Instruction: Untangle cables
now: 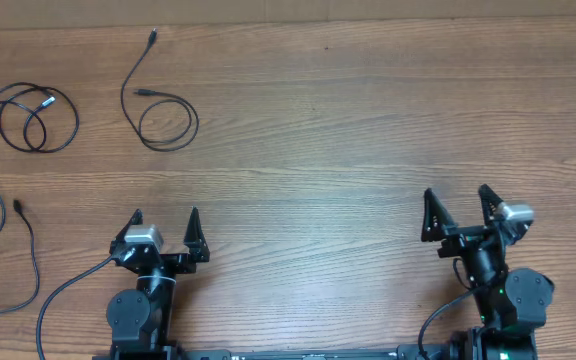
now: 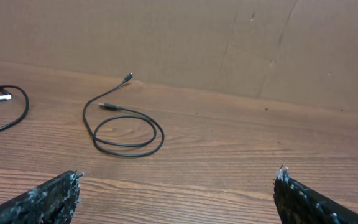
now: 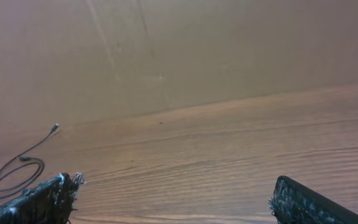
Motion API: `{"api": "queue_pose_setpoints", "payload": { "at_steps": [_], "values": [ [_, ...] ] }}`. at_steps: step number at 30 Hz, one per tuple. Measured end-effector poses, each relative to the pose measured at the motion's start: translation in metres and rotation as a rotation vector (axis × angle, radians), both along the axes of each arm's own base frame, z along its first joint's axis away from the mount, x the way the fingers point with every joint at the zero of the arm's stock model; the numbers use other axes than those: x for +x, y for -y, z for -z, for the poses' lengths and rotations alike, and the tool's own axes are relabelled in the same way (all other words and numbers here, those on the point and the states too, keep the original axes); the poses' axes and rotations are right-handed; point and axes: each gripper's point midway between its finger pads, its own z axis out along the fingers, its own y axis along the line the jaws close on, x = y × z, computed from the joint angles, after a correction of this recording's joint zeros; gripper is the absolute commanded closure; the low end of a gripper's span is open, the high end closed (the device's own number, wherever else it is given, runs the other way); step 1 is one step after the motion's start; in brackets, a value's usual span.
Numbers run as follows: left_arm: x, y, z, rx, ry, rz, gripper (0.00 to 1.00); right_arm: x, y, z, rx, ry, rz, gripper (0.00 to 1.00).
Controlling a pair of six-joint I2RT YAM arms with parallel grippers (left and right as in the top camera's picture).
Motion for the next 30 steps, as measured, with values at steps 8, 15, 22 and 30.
{"api": "queue_pose_setpoints", "payload": {
  "at_steps": [8, 15, 22, 30],
  "values": [
    [0.0, 0.0, 0.0, 0.0, 0.0, 0.0, 0.0, -0.001, 0.025, -0.002, 0.015, 0.018, 0.083, 0.0],
    [0.0, 0.0, 0.0, 0.0, 0.0, 0.0, 0.0, -0.001, 0.041, 0.034, 0.174, -0.047, 0.184, 0.0],
    [0.0, 0.0, 0.0, 0.0, 0.0, 0.0, 0.01, -0.003, 0.042, 0.044, 0.251, -0.068, 0.224, 0.0],
    [0.0, 0.0, 0.0, 0.0, 0.0, 0.0, 0.0, -0.006, 0.04, 0.042, 0.128, -0.049, 0.22, 0.0]
  ]
}}
